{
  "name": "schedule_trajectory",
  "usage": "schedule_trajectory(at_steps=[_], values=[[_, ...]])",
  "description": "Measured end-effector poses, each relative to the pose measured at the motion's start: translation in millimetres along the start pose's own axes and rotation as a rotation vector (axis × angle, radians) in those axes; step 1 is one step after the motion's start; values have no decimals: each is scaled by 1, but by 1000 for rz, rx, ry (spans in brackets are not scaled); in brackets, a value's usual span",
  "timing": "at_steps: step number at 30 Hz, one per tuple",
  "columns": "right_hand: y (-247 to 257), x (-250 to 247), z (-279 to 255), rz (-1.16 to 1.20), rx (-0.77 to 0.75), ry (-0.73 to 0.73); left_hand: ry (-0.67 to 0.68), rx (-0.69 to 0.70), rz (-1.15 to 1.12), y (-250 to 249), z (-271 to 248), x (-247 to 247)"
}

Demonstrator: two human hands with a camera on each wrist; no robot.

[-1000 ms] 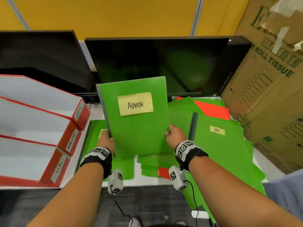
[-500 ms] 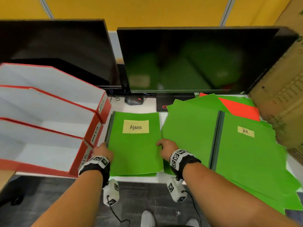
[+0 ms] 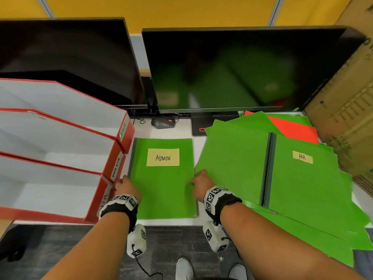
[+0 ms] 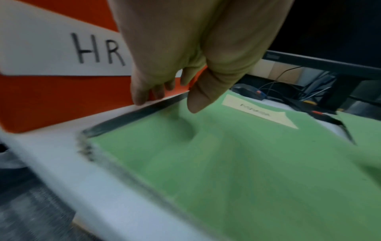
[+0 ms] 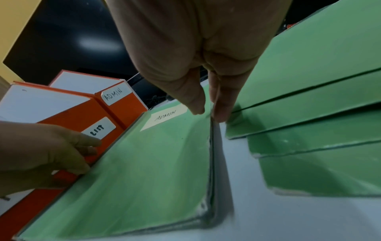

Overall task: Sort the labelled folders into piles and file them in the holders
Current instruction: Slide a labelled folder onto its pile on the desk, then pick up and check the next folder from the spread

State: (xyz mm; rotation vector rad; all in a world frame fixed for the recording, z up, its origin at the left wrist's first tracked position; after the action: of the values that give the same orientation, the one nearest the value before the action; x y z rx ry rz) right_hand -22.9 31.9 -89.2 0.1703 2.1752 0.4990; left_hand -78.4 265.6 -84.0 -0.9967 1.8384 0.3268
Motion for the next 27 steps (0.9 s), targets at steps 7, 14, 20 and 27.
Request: schedule_trajectory(at_steps=[7, 14, 20, 27], values=[[-16, -27, -8, 52, -12, -95, 0, 176, 20, -42, -10, 0], [-64, -67, -27, 105, 66, -197, 136, 395, -64, -99, -30, 18], [-127, -95, -52, 129, 169, -256, 158, 551, -43, -161, -74, 48], [-203, -115, -81, 127, 332, -317, 207, 669, -72, -221, -126, 87]])
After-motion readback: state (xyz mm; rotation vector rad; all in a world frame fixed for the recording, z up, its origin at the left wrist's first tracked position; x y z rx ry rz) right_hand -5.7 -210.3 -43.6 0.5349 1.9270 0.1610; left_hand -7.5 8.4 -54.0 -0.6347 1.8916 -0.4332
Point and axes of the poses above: each hand's wrist, its own z-axis towards the middle knuckle, its own x-axis out of the palm, y = z × x, the point moved 1 cm from there along z, towards the middle knuckle, and after that the axes turned 2 degrees about y, right-handed, at the moved point
